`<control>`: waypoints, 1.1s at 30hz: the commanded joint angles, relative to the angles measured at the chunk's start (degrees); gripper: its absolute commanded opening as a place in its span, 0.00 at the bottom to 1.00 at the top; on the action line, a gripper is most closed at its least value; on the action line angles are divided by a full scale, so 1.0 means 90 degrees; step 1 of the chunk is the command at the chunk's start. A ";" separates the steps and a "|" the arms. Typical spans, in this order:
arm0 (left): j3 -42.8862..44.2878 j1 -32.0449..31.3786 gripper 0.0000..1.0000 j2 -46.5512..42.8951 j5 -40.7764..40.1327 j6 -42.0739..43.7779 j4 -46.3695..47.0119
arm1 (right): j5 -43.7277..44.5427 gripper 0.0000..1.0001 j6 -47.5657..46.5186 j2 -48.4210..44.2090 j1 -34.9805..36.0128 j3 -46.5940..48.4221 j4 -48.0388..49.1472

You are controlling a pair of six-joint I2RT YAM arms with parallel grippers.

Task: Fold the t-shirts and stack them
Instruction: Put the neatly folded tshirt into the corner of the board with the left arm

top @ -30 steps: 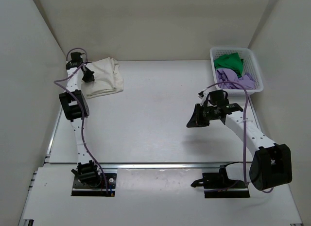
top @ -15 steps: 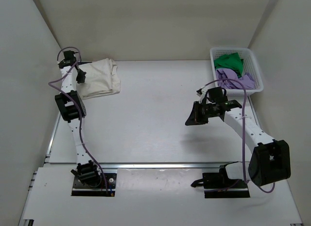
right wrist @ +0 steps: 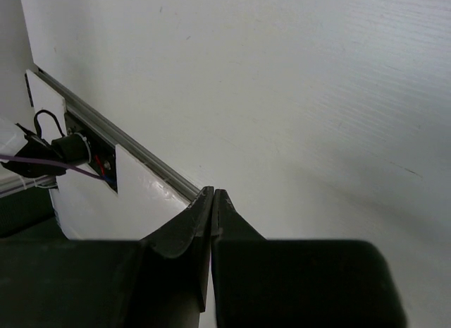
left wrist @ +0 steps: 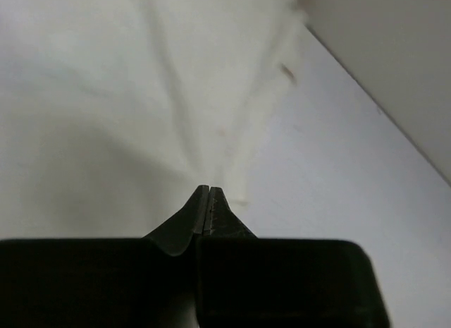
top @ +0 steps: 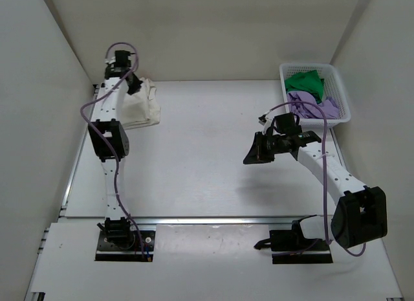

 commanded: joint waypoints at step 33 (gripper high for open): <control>-0.4190 -0.1822 0.40 -0.3755 0.0776 0.0933 0.1503 | 0.0999 0.61 -0.0237 -0.0213 0.0083 0.0694 -0.0333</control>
